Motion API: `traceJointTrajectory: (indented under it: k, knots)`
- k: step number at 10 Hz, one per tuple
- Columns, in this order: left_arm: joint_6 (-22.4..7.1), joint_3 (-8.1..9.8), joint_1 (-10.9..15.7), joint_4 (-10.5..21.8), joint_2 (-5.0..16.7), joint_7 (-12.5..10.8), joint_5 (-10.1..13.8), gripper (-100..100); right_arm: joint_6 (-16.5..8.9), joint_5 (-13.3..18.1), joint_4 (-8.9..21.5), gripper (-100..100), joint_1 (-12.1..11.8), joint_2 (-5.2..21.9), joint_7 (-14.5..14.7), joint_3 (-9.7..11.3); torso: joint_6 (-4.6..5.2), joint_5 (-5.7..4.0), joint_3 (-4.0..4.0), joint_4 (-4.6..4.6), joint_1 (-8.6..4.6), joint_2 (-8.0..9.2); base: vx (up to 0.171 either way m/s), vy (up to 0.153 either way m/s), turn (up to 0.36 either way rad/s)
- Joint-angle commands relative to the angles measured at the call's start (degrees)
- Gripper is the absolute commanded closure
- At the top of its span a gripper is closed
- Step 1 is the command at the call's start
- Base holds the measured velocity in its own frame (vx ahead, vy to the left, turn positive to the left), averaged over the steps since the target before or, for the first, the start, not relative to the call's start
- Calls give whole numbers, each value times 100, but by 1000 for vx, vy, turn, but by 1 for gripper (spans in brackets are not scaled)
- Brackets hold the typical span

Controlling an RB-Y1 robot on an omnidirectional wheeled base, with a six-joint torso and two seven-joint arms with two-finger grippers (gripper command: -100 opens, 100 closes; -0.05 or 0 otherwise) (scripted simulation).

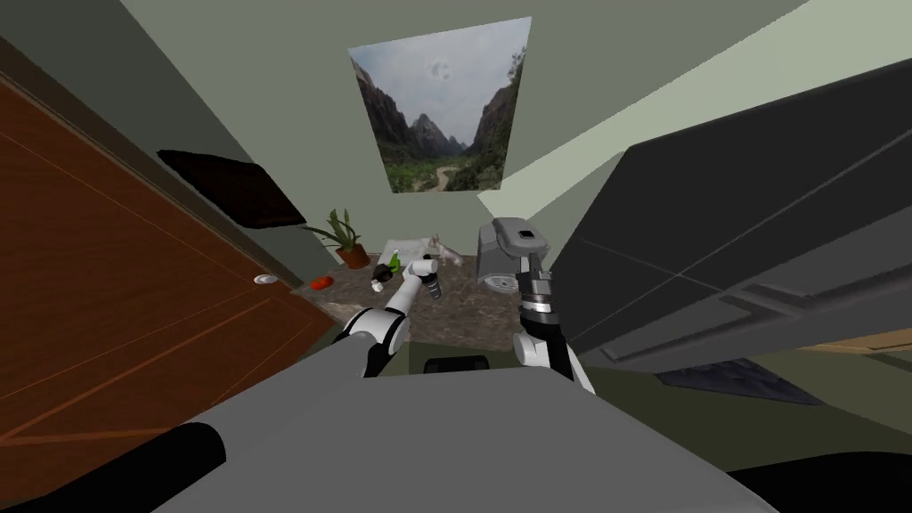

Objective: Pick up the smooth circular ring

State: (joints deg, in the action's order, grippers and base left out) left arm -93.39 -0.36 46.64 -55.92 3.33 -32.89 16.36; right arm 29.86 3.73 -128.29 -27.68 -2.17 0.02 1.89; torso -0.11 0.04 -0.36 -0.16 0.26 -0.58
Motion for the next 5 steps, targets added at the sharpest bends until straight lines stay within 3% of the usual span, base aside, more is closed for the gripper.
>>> traceJointTrajectory:
  k: [1, 2, 3, 4, 5]
  knots:
    - [-195, -256, -60, -286, -266, 102, 0, 100, 0, 0, 0, 0, 0, 0, 0, 0, 0, 0, 0, 0, 0, 0, 99, -81, 446]
    - [-195, -256, -60, -300, -266, 102, 0, 100, 0, 0, 0, 0, 0, 0, 0, 0, 4, -1, -2, 0, -11, -6, 79, -72, 319]
    - [-320, -420, -86, -486, -435, 175, 7, 100, 0, 0, 0, 0, 1, 0, 0, 1, 6, 0, -1, -1, -7, -1, 62, -55, 402]
    - [-312, -341, -86, -459, -358, 118, 0, 100, 0, 0, 0, 0, 1, 0, 0, 0, 6, 0, 2, 2, -5, 3, 29, -36, 77]
    - [-324, -355, -74, -460, -376, 122, 1, 0, 0, 0, 0, 0, 3, 0, 0, 1, 10, 2, 6, 2, 6, 12, 5, -7, -14]
